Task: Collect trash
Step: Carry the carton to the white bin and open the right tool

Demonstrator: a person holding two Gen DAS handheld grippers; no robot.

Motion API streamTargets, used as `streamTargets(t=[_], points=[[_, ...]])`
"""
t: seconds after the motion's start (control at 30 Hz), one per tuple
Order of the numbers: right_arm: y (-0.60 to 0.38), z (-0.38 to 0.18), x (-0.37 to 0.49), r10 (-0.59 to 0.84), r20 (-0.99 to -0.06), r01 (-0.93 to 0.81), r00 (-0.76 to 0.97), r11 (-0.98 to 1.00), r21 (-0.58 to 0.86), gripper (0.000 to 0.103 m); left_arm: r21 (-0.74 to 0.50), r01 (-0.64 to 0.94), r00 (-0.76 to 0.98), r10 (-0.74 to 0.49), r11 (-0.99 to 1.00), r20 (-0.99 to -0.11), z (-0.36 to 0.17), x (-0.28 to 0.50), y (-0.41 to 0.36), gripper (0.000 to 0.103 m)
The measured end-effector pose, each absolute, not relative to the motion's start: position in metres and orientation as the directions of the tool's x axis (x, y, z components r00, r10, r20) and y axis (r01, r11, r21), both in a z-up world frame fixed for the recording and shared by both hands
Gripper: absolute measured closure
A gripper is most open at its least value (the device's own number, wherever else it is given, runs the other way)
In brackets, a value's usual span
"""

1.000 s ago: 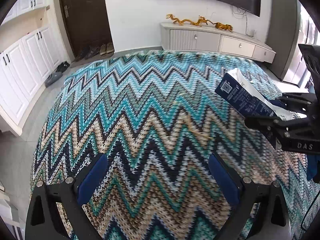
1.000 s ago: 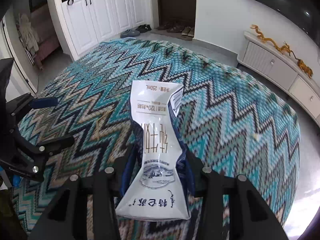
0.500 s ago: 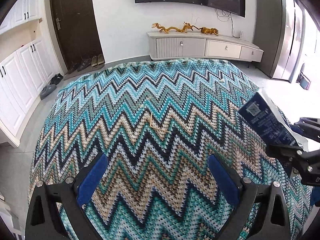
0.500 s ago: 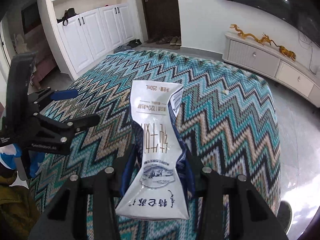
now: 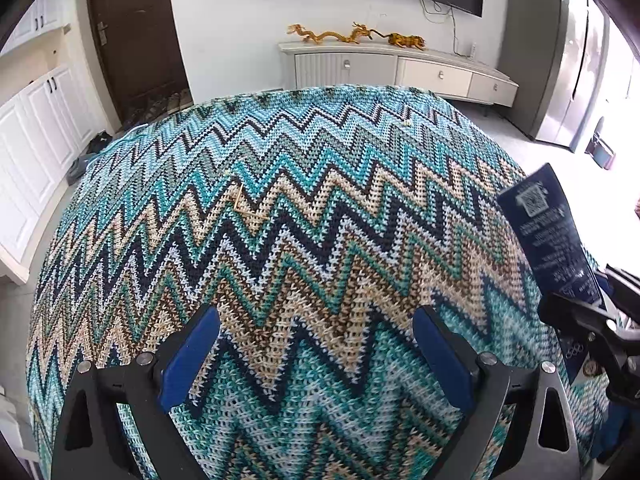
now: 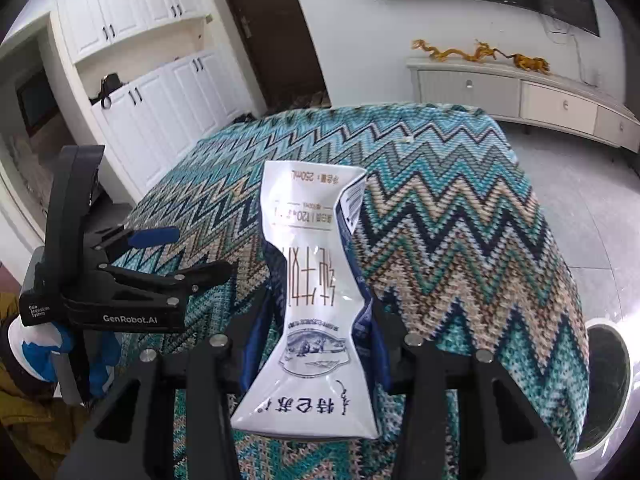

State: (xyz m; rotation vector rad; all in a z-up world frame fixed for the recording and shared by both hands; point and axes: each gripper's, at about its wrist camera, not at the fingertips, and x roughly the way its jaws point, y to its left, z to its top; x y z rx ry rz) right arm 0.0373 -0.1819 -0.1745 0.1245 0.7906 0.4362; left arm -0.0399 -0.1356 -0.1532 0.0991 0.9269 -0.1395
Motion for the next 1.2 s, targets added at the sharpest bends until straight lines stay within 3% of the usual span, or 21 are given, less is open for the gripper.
streamTargets(t=[0.2, 0.43, 0.67, 1.0, 1.2], points=[[-0.221, -0.157, 0.023, 0.413, -0.570, -0.283, 0.710, 0.909, 0.307, 0.061, 0.056, 0.142, 0.610, -0.043, 0.988, -0.791, -0.134, -0.063, -0.180, 0.005], [-0.310, -0.154, 0.011, 0.266, -0.511, -0.089, 0.817, 0.934, 0.345, 0.061, 0.085, 0.170, 0.617, -0.038, 0.982, -0.786, -0.119, -0.093, -0.251, 0.005], [-0.409, -0.192, -0.001, 0.050, -0.587, 0.186, 0.808, 0.923, 0.336, 0.061, 0.082, 0.224, 0.609, -0.074, 0.971, -0.790, -0.111, -0.112, -0.326, 0.005], [-0.490, -0.255, 0.020, -0.076, -0.722, 0.400, 0.688, 0.869, 0.290, 0.060, 0.062, 0.258, 0.610, -0.113, 0.964, -0.784, -0.096, -0.115, -0.396, 0.005], [-0.506, -0.272, 0.026, -0.112, -0.762, 0.444, 0.638, 0.862, 0.245, 0.054, 0.044, 0.260, 0.607, -0.128, 0.964, -0.784, -0.082, -0.077, -0.363, 0.005]])
